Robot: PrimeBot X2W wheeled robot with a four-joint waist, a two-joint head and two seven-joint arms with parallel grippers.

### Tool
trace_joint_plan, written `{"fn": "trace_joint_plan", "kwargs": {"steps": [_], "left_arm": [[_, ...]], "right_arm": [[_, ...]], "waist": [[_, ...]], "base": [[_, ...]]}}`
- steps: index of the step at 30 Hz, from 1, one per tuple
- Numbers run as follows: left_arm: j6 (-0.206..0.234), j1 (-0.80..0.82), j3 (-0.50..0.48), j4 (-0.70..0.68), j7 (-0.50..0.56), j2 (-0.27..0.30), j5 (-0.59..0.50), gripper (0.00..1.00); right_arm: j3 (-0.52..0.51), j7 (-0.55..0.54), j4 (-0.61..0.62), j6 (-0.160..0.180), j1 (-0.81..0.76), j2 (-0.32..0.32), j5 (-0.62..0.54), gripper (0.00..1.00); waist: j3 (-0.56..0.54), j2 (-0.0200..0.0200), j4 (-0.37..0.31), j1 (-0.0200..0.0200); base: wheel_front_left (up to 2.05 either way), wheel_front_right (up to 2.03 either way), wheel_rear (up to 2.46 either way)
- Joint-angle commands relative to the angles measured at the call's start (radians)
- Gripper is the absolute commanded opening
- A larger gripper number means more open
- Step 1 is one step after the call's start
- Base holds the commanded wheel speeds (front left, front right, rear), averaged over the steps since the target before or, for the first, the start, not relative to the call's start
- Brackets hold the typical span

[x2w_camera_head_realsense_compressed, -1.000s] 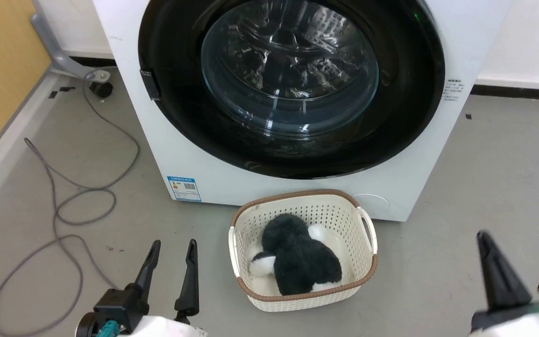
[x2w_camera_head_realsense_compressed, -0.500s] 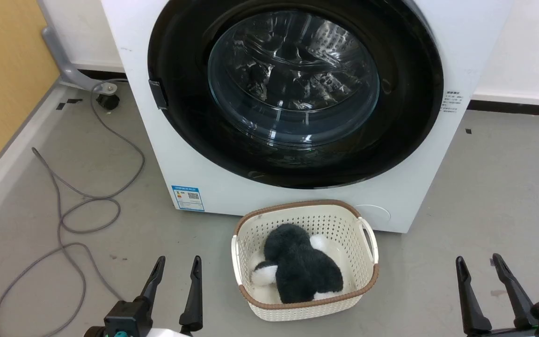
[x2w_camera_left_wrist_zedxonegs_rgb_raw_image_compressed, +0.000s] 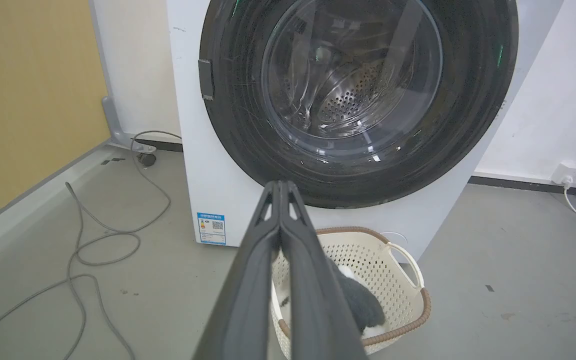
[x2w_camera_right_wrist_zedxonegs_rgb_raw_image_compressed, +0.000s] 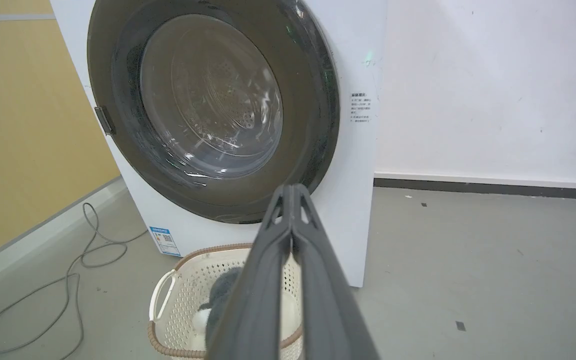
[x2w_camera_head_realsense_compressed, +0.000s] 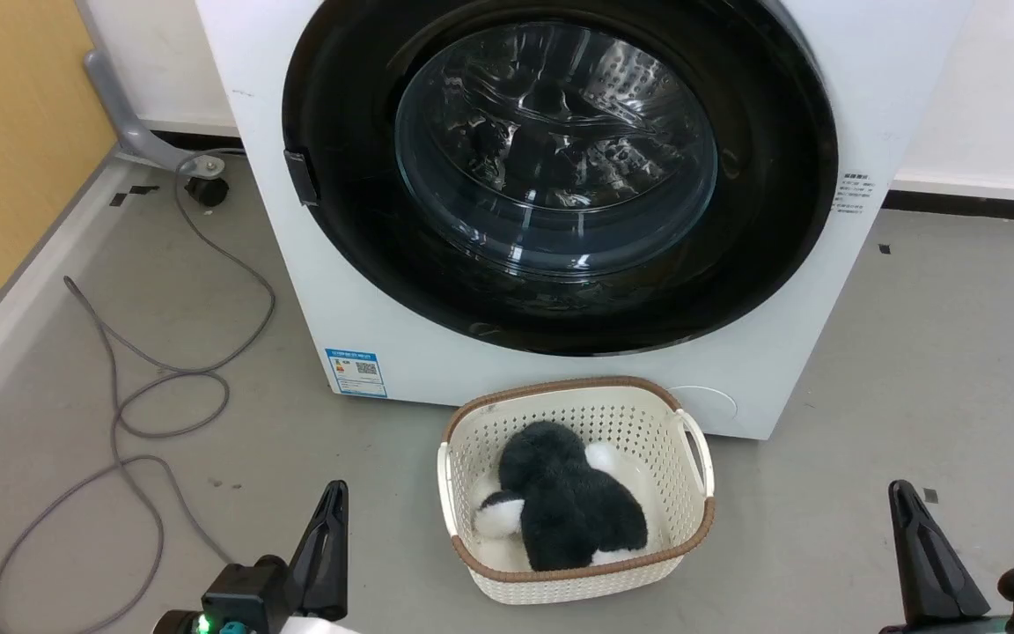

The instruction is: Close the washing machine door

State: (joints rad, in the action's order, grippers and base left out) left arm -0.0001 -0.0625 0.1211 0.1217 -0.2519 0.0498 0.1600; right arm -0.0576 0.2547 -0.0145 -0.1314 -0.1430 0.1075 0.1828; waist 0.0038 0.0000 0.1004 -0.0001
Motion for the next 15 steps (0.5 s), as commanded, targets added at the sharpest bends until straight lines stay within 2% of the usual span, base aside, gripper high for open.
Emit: {"fn": "trace_joint_plan", "kwargs": {"steps": [1,15], "left_arm": [[0.0,0.003,-0.004,-0.004,0.006,0.0,-0.007,0.0],[0.0,0.009,-0.016,-0.017,0.033,0.0,-0.023,0.0]], "right_arm": [[0.002,-0.008,0.001,0.0,0.006,-0.002,-0.007,0.0],[0.008,-0.035,0.002,0.0,0.021,-0.008,-0.026,0.0]], "waist": [[0.0,0.0,-0.002,0.0001],[0.0,0.0,-0.012,0.0001]], "base": [[0.0,0.0,0.0],[0.0,0.0,0.0]]}}
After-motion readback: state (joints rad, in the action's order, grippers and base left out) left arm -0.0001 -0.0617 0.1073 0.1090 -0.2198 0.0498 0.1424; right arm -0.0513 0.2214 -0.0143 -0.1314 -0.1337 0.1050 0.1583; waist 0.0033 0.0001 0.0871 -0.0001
